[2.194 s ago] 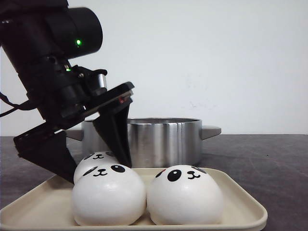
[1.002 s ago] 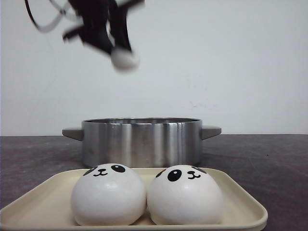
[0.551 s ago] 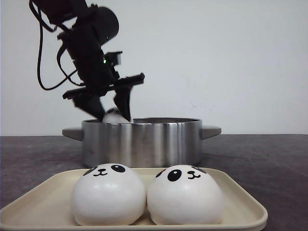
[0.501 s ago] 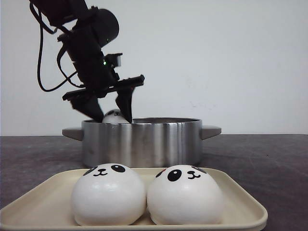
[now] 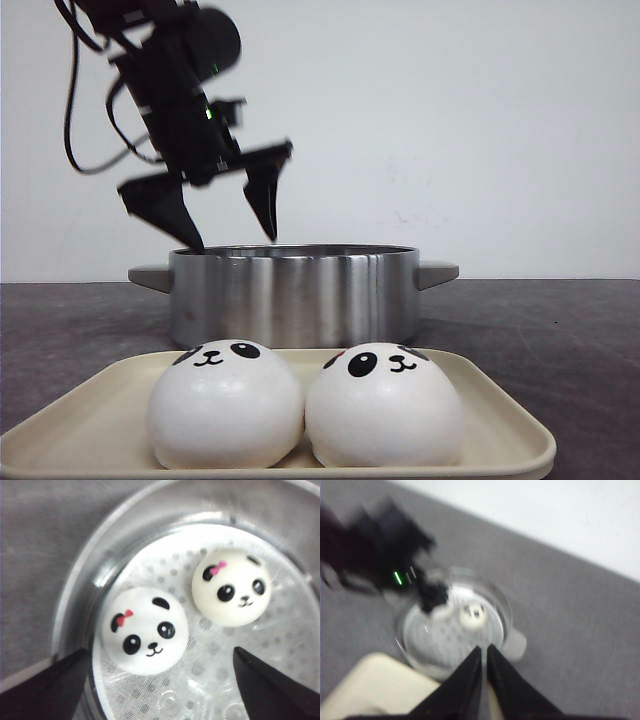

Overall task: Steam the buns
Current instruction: 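Carry the bun with the left gripper into the pot and open it, then lower the right gripper onto a nearer panda bun and grasp it, then lift the bun with the right gripper into the pot and release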

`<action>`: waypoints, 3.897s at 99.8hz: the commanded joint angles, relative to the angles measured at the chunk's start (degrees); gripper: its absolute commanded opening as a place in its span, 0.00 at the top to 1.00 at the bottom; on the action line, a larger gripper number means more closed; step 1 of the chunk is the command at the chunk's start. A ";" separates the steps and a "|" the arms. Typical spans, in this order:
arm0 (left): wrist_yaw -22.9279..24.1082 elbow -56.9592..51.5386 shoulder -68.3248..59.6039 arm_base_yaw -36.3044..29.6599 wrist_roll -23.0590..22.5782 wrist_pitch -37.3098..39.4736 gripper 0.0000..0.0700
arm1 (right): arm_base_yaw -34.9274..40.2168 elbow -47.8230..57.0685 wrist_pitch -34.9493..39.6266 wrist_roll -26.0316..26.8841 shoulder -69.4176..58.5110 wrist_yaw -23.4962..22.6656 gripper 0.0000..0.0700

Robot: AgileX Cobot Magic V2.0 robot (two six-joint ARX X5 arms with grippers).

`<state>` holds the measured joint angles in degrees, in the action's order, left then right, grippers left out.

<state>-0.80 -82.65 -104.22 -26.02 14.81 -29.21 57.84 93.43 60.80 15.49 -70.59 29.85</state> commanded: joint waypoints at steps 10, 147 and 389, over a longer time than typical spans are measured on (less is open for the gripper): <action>-0.02 -1.29 8.74 -0.24 1.09 0.20 0.21 | -1.95 -11.93 -2.97 5.64 -0.98 -6.91 0.98; -1.09 -1.29 50.34 -6.12 -0.85 -14.86 0.21 | -2.51 -33.97 -20.41 21.16 -24.48 -35.43 0.99; -1.16 -0.15 39.43 -9.99 -1.99 -25.20 0.21 | -29.33 -8.11 -26.01 8.39 -36.02 -40.54 0.41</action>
<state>-1.74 -82.67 -64.12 -35.09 13.02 -54.13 28.82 83.37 33.80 25.28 -106.34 -9.02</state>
